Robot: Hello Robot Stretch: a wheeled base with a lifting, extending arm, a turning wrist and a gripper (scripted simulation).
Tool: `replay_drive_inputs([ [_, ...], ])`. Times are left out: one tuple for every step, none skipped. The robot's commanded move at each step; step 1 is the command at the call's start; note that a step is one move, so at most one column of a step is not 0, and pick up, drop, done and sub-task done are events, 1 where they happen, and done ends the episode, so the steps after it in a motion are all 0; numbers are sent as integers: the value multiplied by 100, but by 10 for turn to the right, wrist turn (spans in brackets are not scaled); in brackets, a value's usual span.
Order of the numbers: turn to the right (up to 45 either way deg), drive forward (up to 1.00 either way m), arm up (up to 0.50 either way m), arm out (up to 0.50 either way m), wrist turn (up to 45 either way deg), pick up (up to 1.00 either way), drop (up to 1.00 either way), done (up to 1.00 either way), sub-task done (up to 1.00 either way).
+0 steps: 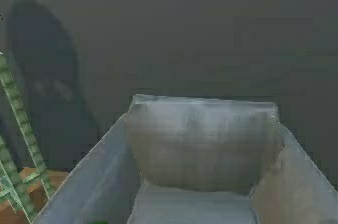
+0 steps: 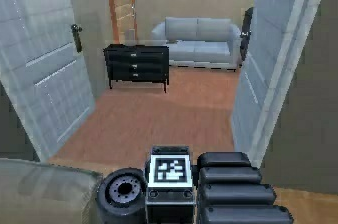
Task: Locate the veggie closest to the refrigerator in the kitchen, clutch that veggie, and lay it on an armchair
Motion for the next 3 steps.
replay_drive_inputs([
  [-450, 0, 0, 0, 0, 0, 0, 0, 0],
  [-450, 0, 0, 0, 0, 0, 0, 0, 0],
  [-120, 0, 0, 0, 0, 0, 0, 0, 0],
])
